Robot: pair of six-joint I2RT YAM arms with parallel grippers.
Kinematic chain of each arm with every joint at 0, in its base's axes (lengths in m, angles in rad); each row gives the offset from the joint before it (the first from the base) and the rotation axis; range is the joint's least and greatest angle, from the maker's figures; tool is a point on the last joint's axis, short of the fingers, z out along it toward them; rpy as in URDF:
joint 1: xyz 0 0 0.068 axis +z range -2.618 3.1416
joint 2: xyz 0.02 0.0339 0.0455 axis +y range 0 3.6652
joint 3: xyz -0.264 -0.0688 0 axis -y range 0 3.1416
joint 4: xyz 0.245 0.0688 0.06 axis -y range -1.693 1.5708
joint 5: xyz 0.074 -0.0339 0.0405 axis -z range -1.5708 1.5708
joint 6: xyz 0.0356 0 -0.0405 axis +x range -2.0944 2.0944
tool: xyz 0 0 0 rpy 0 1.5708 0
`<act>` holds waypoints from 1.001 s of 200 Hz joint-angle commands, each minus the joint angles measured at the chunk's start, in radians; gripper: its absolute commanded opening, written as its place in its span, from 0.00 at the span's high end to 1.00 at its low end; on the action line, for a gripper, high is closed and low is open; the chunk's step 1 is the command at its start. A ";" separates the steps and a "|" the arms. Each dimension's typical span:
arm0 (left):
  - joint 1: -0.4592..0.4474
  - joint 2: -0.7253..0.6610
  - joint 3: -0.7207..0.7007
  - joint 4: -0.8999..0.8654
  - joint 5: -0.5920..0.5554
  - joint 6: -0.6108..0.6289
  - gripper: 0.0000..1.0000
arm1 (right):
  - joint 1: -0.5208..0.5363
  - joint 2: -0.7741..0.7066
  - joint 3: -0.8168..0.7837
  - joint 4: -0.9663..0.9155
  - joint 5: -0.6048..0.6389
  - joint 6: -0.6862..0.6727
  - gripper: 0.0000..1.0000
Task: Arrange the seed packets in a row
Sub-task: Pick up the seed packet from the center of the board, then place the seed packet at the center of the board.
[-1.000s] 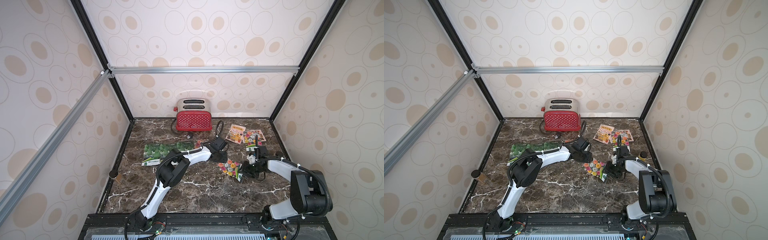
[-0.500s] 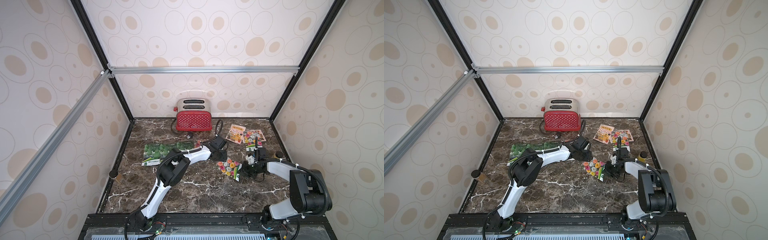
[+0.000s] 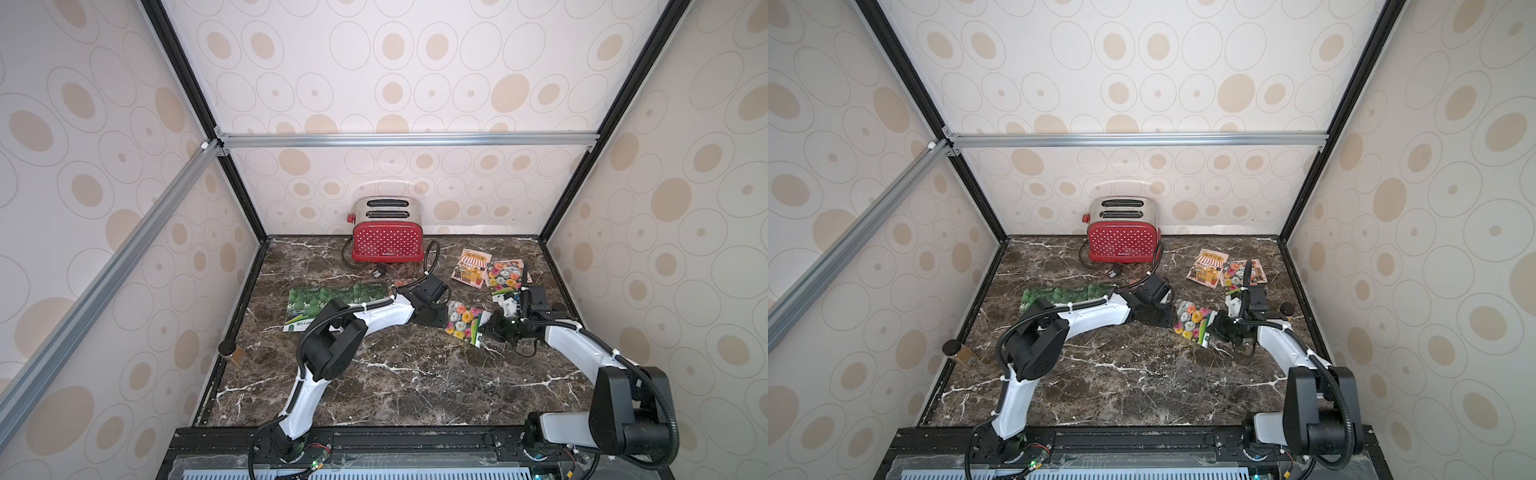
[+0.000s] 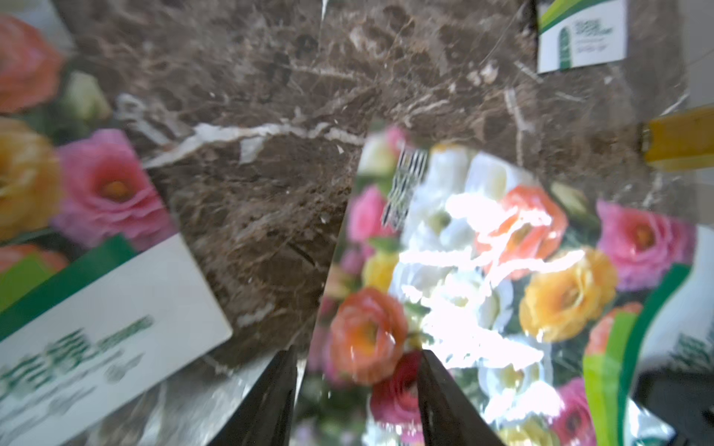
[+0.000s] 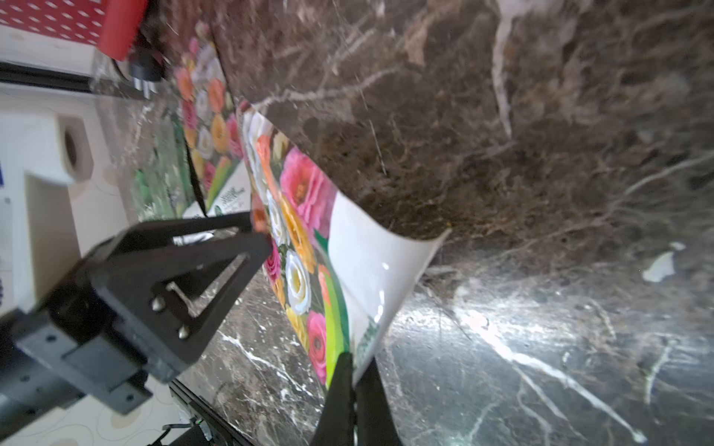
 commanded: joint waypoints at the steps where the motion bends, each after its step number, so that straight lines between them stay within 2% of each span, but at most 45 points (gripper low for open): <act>1: 0.016 -0.166 -0.073 0.146 -0.019 -0.092 0.48 | -0.011 -0.043 0.007 0.014 0.016 0.068 0.97; 21: 0.011 -0.229 -0.099 0.179 -0.025 -0.119 0.48 | -0.021 -0.064 -0.016 0.064 0.008 0.129 0.97; 42: 0.010 -0.237 -0.123 0.222 -0.013 -0.155 0.49 | -0.024 -0.084 -0.043 0.124 -0.017 0.195 0.98; 91: 0.011 -0.269 -0.276 0.381 -0.055 -0.297 0.50 | -0.036 -0.142 -0.087 0.218 -0.028 0.307 0.98; 135: 0.010 -0.234 -0.308 0.511 -0.008 -0.362 0.50 | -0.036 -0.129 -0.085 0.260 -0.072 0.334 0.97; 157: 0.010 -0.206 -0.334 0.697 0.056 -0.414 0.50 | -0.036 -0.137 -0.104 0.298 -0.079 0.356 0.97; 200: 0.004 -0.157 -0.327 0.742 0.088 -0.439 0.50 | -0.036 -0.144 -0.117 0.354 -0.099 0.394 0.97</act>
